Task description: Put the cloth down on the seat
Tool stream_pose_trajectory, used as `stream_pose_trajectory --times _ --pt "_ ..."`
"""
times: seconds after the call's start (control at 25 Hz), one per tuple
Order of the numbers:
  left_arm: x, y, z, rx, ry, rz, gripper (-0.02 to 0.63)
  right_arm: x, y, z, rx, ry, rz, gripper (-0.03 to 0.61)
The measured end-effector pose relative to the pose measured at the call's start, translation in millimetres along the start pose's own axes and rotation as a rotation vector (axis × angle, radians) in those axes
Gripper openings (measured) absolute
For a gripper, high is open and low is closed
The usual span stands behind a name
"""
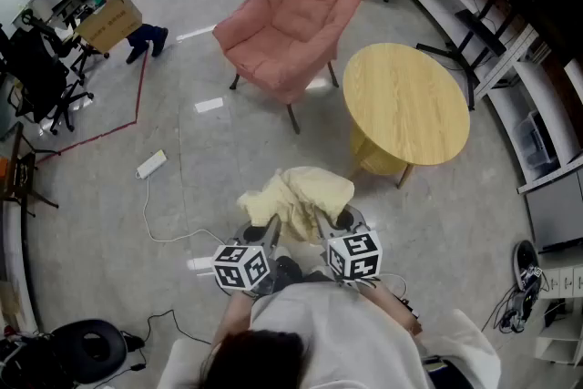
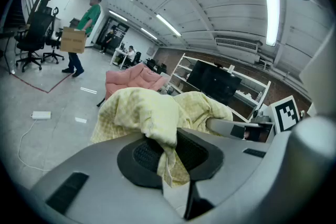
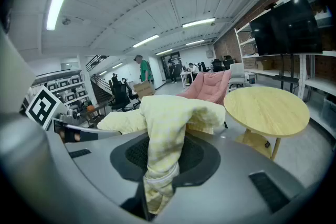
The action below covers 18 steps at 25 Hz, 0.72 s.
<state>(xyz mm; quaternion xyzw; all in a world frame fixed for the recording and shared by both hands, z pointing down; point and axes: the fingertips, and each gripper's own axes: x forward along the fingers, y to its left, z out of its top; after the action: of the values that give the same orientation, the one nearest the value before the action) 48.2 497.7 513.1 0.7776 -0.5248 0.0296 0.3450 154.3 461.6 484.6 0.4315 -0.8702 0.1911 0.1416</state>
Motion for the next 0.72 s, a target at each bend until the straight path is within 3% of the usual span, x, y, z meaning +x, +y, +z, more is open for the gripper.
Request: stream_pose_trajectory --times 0.72 --pt "5 23 21 -0.019 -0.006 -0.040 0.086 24 12 10 0.044 -0.015 0.019 0.109"
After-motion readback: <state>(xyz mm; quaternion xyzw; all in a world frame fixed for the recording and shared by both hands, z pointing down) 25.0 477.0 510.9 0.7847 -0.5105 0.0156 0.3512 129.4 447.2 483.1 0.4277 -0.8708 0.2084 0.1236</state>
